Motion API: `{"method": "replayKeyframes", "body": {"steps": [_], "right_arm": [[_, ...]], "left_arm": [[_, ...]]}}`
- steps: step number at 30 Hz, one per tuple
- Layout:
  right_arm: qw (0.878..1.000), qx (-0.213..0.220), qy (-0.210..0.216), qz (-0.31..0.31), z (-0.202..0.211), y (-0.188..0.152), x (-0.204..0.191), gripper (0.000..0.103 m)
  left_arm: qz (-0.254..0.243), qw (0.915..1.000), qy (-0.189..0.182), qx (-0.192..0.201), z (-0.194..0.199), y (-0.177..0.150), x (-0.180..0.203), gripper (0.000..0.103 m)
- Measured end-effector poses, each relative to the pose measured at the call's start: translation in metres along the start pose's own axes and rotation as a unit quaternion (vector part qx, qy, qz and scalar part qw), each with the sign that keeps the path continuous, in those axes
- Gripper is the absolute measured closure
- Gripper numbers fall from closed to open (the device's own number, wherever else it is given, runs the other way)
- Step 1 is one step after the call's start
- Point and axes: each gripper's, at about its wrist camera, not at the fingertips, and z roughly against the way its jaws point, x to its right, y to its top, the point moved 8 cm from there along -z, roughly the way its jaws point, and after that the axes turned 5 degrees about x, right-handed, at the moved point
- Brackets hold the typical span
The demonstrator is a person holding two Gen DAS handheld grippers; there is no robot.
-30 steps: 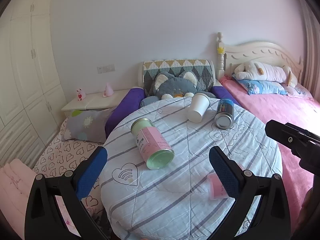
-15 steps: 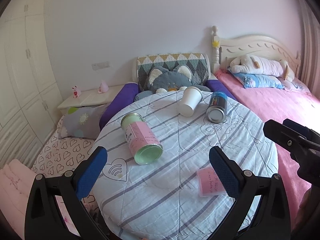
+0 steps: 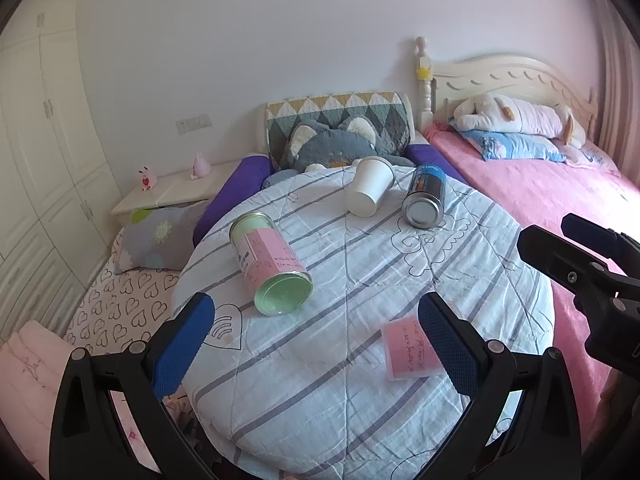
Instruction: Flip cup upright
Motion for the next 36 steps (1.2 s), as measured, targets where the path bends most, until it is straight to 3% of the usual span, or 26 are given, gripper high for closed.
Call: {"method": "replayKeyframes", "body": {"steps": [12, 23, 26, 31, 36], "right_arm": [[1.000, 0.001, 0.009, 0.027, 0.000, -0.001, 0.003, 0.017], [1.000, -0.002, 0.002, 0.028, 0.005, -0.002, 0.021, 0.017], [1.000, -0.005, 0.000, 0.026, 0.004, -0.003, 0.025, 0.017], [1.000, -0.011, 0.000, 0.019, 0.002, -0.005, 0.033, 0.017], [1.000, -0.025, 0.003, 0.011, -0.006, -0.011, 0.041, 0.017]], "left_arm": [[-0.012, 0.9998, -0.003, -0.013, -0.002, -0.005, 0.009, 0.000], [-0.051, 0.9976, -0.031, -0.035, -0.007, -0.012, 0.030, 0.000], [-0.093, 0.9916, -0.068, -0.058, -0.013, -0.017, 0.045, 0.000], [-0.186, 0.9769, -0.066, -0.082, -0.024, -0.031, 0.063, 0.000], [-0.234, 0.9601, -0.098, -0.117, -0.039, -0.045, 0.080, 0.000]]}}
